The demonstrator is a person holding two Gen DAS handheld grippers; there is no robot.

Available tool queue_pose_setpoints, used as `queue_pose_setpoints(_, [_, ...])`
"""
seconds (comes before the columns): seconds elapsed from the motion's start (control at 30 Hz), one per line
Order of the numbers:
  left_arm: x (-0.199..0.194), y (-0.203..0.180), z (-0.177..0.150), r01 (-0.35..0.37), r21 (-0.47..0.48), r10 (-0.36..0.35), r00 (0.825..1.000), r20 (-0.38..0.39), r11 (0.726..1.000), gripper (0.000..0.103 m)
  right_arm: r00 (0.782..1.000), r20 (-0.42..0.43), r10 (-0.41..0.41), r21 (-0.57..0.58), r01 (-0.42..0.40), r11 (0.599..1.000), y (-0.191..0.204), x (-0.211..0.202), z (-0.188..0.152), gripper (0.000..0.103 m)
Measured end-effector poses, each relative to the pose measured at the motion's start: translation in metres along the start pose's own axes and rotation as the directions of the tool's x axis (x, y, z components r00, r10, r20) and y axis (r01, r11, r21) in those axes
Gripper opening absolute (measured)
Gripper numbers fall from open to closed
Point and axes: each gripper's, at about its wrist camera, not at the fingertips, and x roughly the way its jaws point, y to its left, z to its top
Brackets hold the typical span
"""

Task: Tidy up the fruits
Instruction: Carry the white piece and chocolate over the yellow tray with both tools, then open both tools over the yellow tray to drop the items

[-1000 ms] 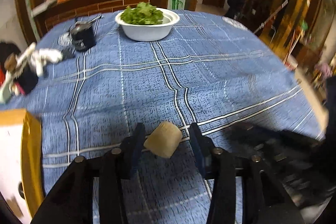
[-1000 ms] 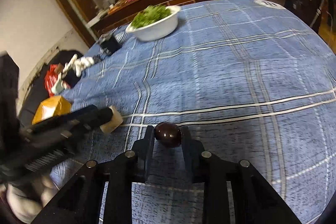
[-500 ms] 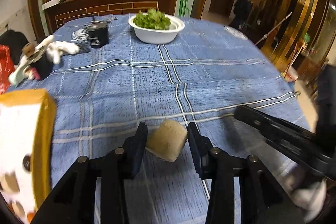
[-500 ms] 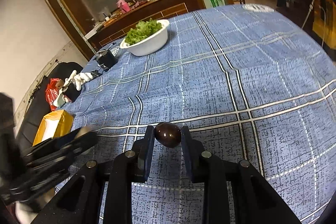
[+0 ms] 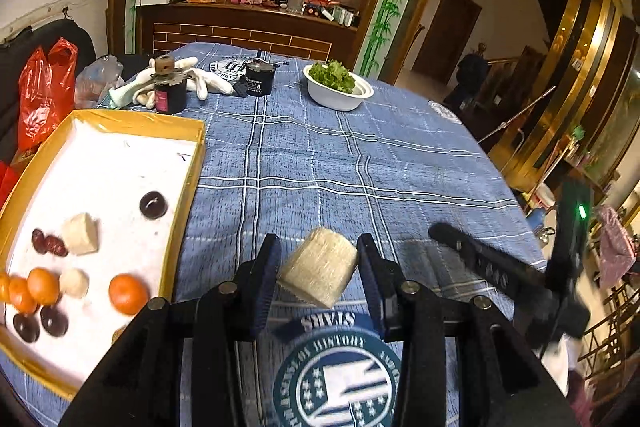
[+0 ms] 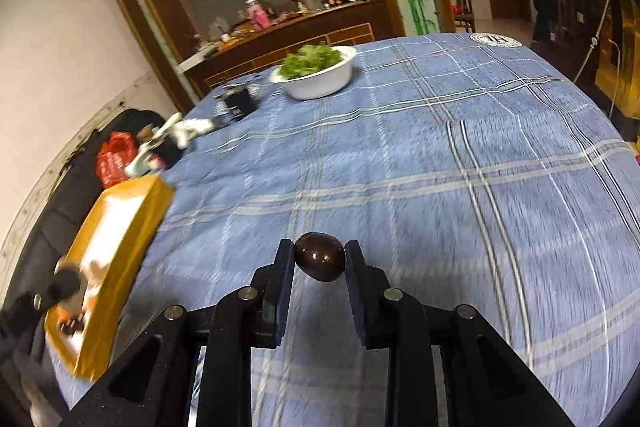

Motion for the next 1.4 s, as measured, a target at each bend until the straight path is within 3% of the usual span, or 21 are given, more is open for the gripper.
queue_pose_setpoints(0.2, [-0.015,0.010,-0.017,0.002,-0.019,-0.002,1.000,-0.007,1.000,0.038,0.999,0.007,0.034,-0.007,-0.034,0.999,0.023,-0.047,-0.036,0.028])
queue_pose_setpoints(0.37, [-0.032,0.020,-0.026,0.020,-0.047,-0.019,1.000,0.009,0.999,0.038,0.999,0.016,0.034,-0.024,-0.033,0.999,0.036,-0.069,-0.040,0.029])
queue_pose_setpoints(0.57, [-0.054,0.031,-0.031,0.041,-0.063,-0.037,0.998,0.053,0.997,0.038,0.996,0.005,0.089,-0.037,-0.089,0.995,0.063,-0.078,-0.049,0.029])
queue_pose_setpoints(0.7, [-0.068,0.055,-0.027,0.052,-0.109,-0.044,0.996,0.080,0.993,0.038,0.991,-0.042,0.130,-0.052,-0.132,0.990,0.088,-0.070,-0.059,0.030])
queue_pose_setpoints(0.8, [-0.085,0.087,-0.021,0.022,-0.167,-0.002,0.993,0.119,0.986,0.038,0.988,-0.058,0.145,-0.089,-0.149,0.985,0.108,-0.067,-0.063,0.030])
queue_pose_setpoints(0.93, [-0.101,0.146,-0.022,-0.077,-0.290,0.119,0.985,0.127,0.954,0.038,0.979,-0.077,0.189,-0.133,-0.198,0.971,0.136,-0.063,-0.060,0.030])
queue_pose_setpoints(1.03, [-0.099,0.180,-0.028,-0.113,-0.368,0.158,0.983,0.096,0.923,0.038,0.965,-0.109,0.238,-0.150,-0.253,0.956,0.157,-0.051,-0.056,0.030])
queue_pose_setpoints(1.17, [-0.084,0.214,-0.039,-0.119,-0.434,0.155,0.987,0.049,0.893,0.038,0.948,-0.182,0.260,-0.173,-0.291,0.941,0.189,-0.019,-0.055,0.030])
queue_pose_setpoints(1.4, [-0.057,0.218,-0.041,-0.102,-0.409,0.114,0.993,0.006,0.907,0.038,0.934,-0.252,0.253,-0.204,-0.306,0.930,0.233,0.037,-0.044,0.031])
